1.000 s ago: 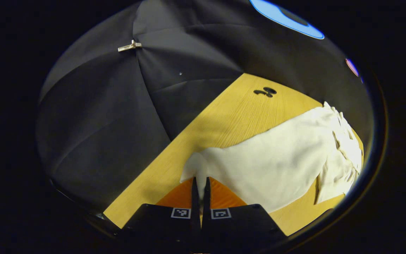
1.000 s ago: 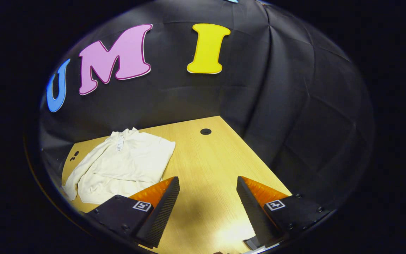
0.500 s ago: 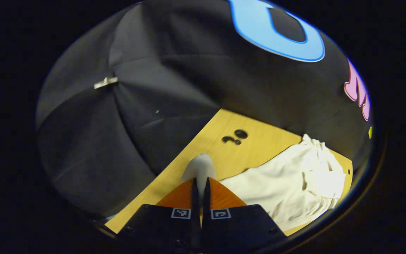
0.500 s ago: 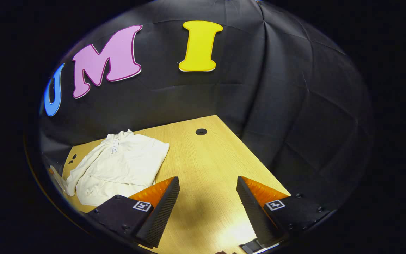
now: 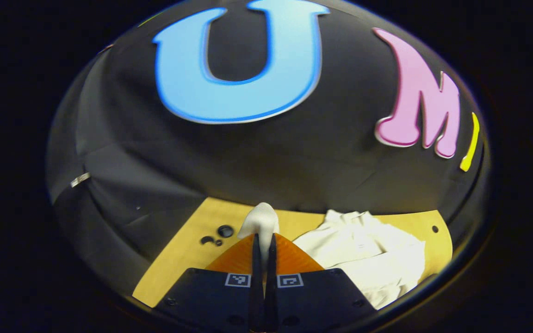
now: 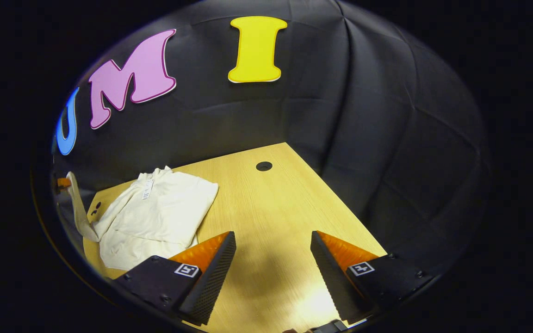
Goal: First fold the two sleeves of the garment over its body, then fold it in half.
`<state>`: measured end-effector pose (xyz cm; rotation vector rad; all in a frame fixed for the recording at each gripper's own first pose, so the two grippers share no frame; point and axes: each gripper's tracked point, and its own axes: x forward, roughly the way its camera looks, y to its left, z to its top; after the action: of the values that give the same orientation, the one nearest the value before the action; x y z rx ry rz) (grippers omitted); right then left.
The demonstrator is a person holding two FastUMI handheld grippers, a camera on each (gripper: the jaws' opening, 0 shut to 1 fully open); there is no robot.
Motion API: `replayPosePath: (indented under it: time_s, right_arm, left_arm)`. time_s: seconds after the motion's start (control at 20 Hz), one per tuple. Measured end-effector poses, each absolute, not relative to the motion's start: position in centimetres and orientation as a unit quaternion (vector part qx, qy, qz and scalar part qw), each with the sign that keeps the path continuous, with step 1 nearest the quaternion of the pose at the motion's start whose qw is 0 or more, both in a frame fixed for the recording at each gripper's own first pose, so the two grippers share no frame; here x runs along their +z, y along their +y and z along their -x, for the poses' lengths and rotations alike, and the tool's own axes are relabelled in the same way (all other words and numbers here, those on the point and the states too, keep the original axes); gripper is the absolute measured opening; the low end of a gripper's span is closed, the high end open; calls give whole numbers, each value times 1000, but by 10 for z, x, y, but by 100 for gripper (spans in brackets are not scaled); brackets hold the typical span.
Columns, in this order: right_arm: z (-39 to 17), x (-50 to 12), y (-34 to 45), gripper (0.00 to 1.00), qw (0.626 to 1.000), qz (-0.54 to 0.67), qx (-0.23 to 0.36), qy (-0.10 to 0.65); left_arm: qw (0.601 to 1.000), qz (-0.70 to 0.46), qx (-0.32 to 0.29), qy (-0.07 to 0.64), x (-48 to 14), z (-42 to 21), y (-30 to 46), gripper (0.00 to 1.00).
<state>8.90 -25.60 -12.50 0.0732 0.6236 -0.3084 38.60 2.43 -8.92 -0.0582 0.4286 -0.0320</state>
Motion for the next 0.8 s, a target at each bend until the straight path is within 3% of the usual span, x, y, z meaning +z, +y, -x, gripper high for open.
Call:
replayPosePath:
  time_s: [0.25,0.55,0.8]
  right_arm:
    - [-94,-141,-248,100,938,-41,-136,316]
    - [-89,-161,-240,100,933,-42,-126,334]
    - [-87,-170,-235,100,931,-49,-124,341]
  left_arm:
    - [973,-2,-129,193,-78,-404,-125,6]
    - [945,-37,-257,198,-102,-384,-294,6]
    - [920,-49,-312,233,-149,-364,-377,7]
